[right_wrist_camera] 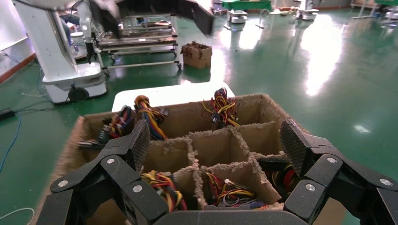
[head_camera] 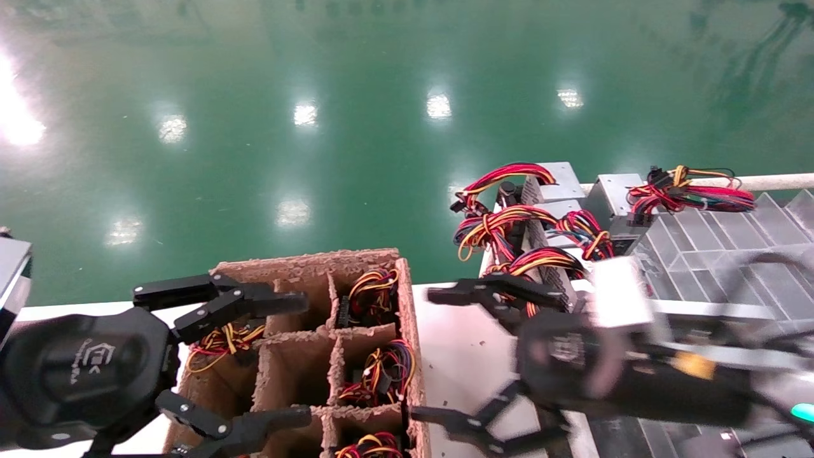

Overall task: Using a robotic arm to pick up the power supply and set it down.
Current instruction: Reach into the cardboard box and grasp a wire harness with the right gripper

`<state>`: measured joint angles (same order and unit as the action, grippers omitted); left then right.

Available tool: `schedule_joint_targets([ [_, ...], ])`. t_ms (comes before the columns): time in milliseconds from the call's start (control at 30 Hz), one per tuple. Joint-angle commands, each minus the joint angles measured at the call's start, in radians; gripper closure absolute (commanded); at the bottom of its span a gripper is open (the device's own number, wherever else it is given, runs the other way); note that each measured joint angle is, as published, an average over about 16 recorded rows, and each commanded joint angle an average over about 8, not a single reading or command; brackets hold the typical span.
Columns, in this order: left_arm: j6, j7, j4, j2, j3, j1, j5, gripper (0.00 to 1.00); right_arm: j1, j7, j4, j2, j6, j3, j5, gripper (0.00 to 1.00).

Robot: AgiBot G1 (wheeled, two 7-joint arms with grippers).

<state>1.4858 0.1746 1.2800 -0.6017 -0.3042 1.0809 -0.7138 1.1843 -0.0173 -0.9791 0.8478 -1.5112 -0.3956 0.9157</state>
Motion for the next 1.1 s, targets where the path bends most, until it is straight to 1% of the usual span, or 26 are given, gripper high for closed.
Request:
schedule_joint_targets([
  [33, 0.0, 0.0, 0.0, 0.0, 0.0, 0.0, 0.0, 1.0, 0.034, -0.039, 0.074, 0.055, -0.02, -0.028, 0.039, 0.0],
  [133, 0.0, 0.0, 0.0, 0.0, 0.0, 0.0, 0.0, 1.0, 0.096, -0.114, 0.232, 0.153, 0.005, -0.064, 0.1, 0.0],
  [233, 0.0, 0.0, 0.0, 0.0, 0.0, 0.0, 0.0, 1.0, 0.153, -0.183, 0.375, 0.243, 0.059, -0.091, 0.157, 0.0],
  [367, 0.0, 0.0, 0.0, 0.0, -0.001, 0.0, 0.0, 1.0, 0.217, -0.254, 0.515, 0.344, 0.118, -0.115, 0.207, 0.0],
  [467, 0.0, 0.0, 0.0, 0.0, -0.001, 0.0, 0.0, 1.0, 0.254, -0.295, 0.588, 0.398, 0.119, -0.124, 0.22, 0.0],
  [600, 0.0, 0.0, 0.0, 0.0, -0.001, 0.0, 0.001, 1.0, 0.291, -0.34, 0.664, 0.446, 0.094, -0.132, 0.226, 0.0],
  [733, 0.0, -0.001, 0.0, 0.0, -0.001, 0.0, 0.001, 1.0, 0.311, -0.375, 0.718, 0.485, 0.082, -0.146, 0.236, 0.0],
  [833, 0.0, -0.001, 0.0, 0.0, -0.001, 0.0, 0.001, 1.0, 0.313, -0.39, 0.727, 0.509, 0.089, -0.164, 0.237, 0.0],
  [967, -0.001, -0.001, 0.0, 0.001, -0.001, 0.0, 0.001, 1.0, 0.299, -0.388, 0.687, 0.523, 0.115, -0.2, 0.215, 0.0],
  [1100, -0.001, -0.001, 0.0, 0.001, -0.002, 0.0, 0.001, 1.0, 0.28, -0.368, 0.622, 0.527, 0.164, -0.254, 0.178, 0.0],
])
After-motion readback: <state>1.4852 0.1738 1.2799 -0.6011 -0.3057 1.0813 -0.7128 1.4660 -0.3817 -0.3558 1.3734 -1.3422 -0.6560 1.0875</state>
